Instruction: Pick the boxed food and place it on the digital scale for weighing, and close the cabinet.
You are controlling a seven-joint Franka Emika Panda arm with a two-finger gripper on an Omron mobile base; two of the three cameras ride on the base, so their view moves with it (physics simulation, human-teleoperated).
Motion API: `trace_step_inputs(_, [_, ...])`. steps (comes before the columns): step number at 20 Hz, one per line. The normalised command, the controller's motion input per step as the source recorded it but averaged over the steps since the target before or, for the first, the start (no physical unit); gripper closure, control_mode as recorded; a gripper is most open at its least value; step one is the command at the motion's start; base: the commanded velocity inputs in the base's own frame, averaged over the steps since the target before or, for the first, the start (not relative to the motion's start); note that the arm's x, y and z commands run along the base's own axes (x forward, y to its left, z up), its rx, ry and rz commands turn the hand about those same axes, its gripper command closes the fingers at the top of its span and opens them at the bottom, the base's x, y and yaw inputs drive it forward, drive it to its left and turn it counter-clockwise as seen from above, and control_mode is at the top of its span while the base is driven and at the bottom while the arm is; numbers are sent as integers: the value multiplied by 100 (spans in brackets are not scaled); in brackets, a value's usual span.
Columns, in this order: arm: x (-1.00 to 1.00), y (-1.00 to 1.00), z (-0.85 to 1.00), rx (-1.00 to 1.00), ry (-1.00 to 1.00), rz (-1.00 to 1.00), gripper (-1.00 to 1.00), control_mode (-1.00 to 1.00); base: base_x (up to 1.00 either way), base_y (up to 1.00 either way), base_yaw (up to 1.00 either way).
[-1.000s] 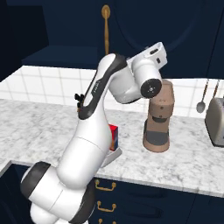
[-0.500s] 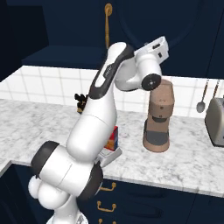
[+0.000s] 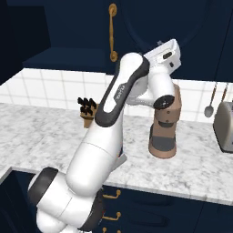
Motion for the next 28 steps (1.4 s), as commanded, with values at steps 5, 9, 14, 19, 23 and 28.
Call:
trace_step_inputs(5, [-94, 33, 0, -27, -47, 0, -100, -100, 0, 0, 0])
trace_step_inputs(9, [-67, 0, 0, -56, -34, 0, -100, -100, 0, 0, 0])
trace_step_inputs(14, [-36, -23, 0, -54, -29, 0, -100, -100, 0, 0, 0])
trace_step_inputs(19, [-58, -61, 27, -36, -21, -1, -100, -100, 0, 0, 0])
trace_step_inputs(23, [-68, -11, 6, -73, -16, -14, -100, -100, 0, 0, 0])
trace_step_inputs(28, [-3, 86, -56, -99, 21, -11, -100, -100, 0, 0, 0])
